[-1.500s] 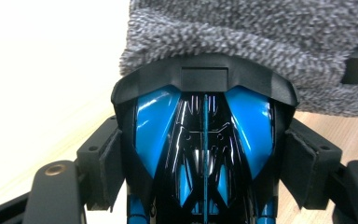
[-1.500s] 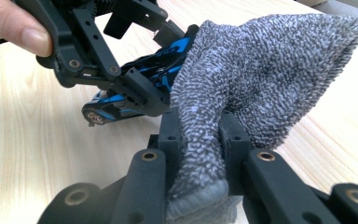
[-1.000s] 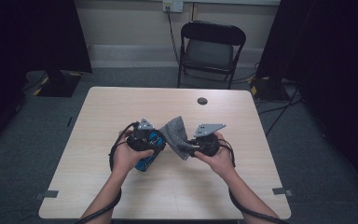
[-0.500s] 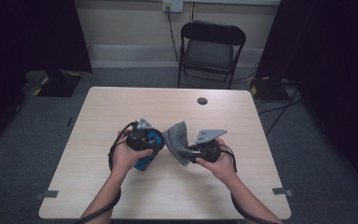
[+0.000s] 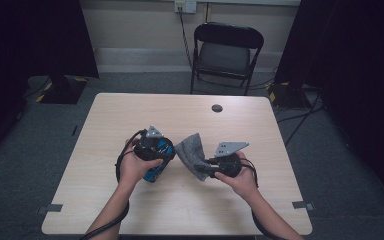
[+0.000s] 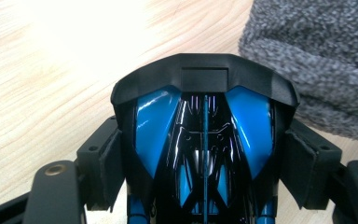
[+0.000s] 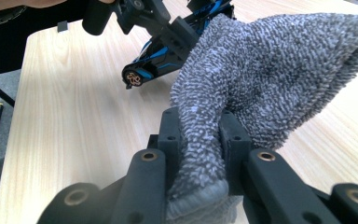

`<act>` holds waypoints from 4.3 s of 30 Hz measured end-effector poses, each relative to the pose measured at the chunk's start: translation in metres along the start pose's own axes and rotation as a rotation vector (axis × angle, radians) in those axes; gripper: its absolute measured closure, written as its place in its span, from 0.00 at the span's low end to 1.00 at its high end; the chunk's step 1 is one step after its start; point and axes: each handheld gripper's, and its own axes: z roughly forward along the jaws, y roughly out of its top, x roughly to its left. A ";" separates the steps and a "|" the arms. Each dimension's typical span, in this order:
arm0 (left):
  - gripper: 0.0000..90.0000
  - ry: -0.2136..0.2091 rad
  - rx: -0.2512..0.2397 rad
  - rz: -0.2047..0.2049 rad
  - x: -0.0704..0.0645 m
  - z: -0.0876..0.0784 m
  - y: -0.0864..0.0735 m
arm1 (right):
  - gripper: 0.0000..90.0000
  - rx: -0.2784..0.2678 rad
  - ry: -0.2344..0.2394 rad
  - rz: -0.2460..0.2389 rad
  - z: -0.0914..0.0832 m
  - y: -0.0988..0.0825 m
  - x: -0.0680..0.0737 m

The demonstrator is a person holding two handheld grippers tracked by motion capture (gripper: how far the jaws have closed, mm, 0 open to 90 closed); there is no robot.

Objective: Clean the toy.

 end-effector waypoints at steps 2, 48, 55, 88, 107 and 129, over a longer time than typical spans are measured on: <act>0.28 -0.004 -0.003 -0.011 0.000 0.000 0.000 | 0.83 0.000 0.002 -0.005 -0.003 -0.002 0.000; 0.28 -0.064 -0.014 0.044 -0.026 0.000 0.038 | 0.83 -0.033 -0.191 0.107 -0.007 0.014 -0.032; 0.28 -0.063 -0.016 0.039 -0.026 0.001 0.039 | 0.83 -0.035 -0.175 0.124 0.000 0.015 -0.032; 0.28 -0.044 0.008 0.059 -0.029 0.010 0.054 | 0.84 0.023 -0.101 0.067 0.021 0.014 -0.017; 0.28 -0.040 0.004 0.048 -0.025 0.005 0.058 | 0.84 0.051 -0.123 0.049 0.021 0.009 -0.017; 0.28 -0.043 -0.001 0.049 -0.030 0.011 0.070 | 0.84 0.042 -0.057 0.006 0.034 0.011 -0.003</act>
